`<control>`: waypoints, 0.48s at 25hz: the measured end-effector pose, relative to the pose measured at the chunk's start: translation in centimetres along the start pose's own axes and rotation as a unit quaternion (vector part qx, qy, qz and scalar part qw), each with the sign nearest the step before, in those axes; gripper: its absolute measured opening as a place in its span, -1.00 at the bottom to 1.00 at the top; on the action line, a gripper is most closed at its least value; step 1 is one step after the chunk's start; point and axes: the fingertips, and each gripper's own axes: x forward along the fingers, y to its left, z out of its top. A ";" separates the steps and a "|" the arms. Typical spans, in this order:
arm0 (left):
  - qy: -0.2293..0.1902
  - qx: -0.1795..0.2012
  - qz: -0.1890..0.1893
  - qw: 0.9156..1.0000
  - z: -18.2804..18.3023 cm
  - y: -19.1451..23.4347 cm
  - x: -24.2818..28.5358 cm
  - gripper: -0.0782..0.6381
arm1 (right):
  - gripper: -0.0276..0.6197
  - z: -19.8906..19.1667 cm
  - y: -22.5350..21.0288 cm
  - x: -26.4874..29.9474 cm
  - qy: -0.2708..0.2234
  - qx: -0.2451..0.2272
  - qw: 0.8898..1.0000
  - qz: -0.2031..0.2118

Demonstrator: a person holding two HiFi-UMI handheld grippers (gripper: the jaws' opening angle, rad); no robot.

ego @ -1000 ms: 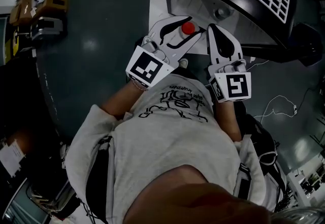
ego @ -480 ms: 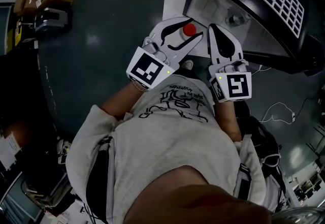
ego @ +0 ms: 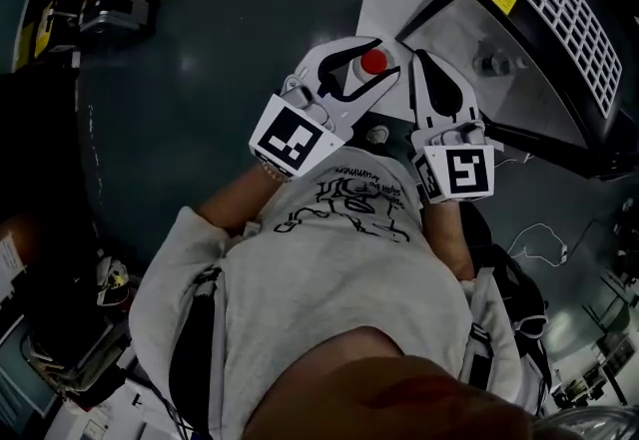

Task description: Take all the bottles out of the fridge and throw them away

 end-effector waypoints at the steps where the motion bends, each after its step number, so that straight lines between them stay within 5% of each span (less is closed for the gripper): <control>1: 0.000 -0.001 0.004 1.000 -0.1 0.5 -0.6 -0.33 | -0.89 0.1 0.6 0.6 0.000 -0.001 1.000 0.005; 12: 0.001 -0.012 0.055 0.998 -0.9 5.8 -7.8 -0.33 | -0.89 0.5 8.0 6.3 -0.004 -0.008 0.998 0.066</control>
